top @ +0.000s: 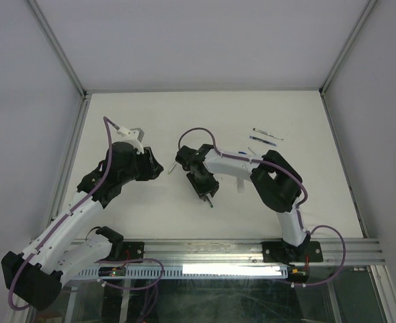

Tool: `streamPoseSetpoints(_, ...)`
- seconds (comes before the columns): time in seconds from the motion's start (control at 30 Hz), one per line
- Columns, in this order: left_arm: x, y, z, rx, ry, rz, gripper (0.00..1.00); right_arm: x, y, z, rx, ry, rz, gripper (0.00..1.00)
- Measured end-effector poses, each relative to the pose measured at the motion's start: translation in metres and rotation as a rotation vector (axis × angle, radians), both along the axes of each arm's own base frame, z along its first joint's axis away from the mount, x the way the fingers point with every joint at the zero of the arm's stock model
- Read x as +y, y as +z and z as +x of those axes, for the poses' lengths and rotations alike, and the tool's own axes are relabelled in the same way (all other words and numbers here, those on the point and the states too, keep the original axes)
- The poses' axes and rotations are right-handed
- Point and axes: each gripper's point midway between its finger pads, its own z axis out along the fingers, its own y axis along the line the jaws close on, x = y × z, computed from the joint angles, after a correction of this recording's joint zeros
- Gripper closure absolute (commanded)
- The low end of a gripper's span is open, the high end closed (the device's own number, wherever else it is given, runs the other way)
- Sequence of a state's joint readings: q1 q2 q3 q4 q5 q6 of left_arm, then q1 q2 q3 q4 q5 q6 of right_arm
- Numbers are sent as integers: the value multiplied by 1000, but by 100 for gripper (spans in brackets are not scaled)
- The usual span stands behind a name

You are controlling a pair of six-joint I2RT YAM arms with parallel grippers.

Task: Insert the pens into the pen caps
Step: Pick up the pen from the center of the board.

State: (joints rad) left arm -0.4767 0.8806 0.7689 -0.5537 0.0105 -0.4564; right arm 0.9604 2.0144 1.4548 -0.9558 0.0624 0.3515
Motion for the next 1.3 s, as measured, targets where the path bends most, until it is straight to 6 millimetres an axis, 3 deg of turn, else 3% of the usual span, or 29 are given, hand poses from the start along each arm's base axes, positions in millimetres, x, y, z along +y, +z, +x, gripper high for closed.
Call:
streamPoseSetpoints(0.43, 0, 1, 0, -4, -1, 0, 61, 0, -1, -7, 61, 44, -73, 74)
streamPoseSetpoints(0.77, 0, 2, -1, -10, -1, -2, 62, -3, -1, -17, 88, 63, -110, 94)
streamPoseSetpoints(1.3, 1, 16, -3, -50, 10, -39, 61, 6, 1, -15, 44, 67, -32, 94)
